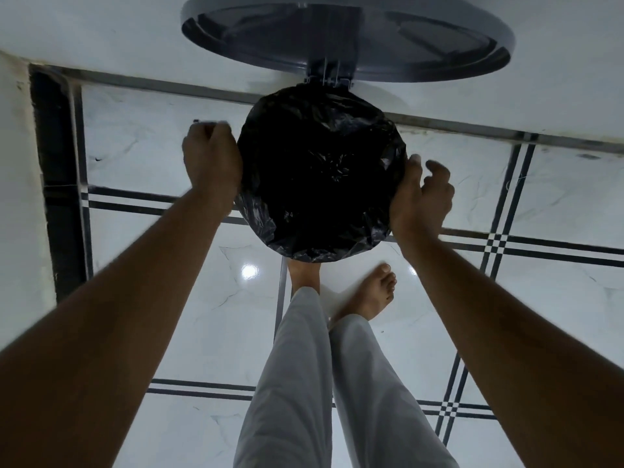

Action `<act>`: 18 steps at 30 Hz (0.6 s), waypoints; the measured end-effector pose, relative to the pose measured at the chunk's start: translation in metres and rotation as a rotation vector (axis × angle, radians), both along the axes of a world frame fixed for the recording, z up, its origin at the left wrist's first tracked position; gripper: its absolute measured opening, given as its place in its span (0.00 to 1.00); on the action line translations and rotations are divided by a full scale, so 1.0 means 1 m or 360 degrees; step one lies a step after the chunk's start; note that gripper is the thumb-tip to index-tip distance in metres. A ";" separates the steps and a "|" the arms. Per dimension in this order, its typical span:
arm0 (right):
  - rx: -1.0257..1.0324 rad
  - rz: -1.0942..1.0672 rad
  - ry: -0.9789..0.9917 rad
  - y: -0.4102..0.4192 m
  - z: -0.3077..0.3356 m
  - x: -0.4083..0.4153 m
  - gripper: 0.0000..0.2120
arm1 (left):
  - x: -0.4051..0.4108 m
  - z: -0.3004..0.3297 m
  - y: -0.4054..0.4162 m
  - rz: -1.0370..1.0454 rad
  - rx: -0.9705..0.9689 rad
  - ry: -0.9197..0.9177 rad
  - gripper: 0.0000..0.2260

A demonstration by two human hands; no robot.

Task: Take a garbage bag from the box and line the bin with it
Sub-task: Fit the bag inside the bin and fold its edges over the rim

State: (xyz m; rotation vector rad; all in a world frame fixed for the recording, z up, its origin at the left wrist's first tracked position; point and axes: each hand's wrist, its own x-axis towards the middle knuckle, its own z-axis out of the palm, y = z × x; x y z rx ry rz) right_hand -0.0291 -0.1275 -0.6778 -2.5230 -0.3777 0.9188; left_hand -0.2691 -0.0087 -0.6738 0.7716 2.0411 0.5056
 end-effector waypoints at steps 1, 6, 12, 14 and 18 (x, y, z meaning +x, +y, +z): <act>-0.0015 -0.0048 0.0017 -0.009 0.003 -0.005 0.28 | -0.001 0.000 -0.013 0.0055 -0.0037 0.0008 0.09; -0.0159 -0.0307 0.0044 -0.036 0.014 -0.031 0.27 | 0.005 0.011 -0.081 0.0407 -0.0355 -0.0020 0.16; -0.0265 -0.0696 0.0354 -0.043 0.025 -0.064 0.44 | 0.024 0.023 -0.122 0.0806 -0.0682 -0.0203 0.23; -0.0266 -0.0743 0.0384 -0.046 0.017 -0.070 0.46 | 0.030 0.030 -0.127 0.0856 -0.0707 -0.0408 0.20; -0.0149 -0.0953 0.0691 -0.038 0.022 -0.078 0.33 | 0.039 0.040 -0.130 0.0869 -0.0679 -0.0799 0.24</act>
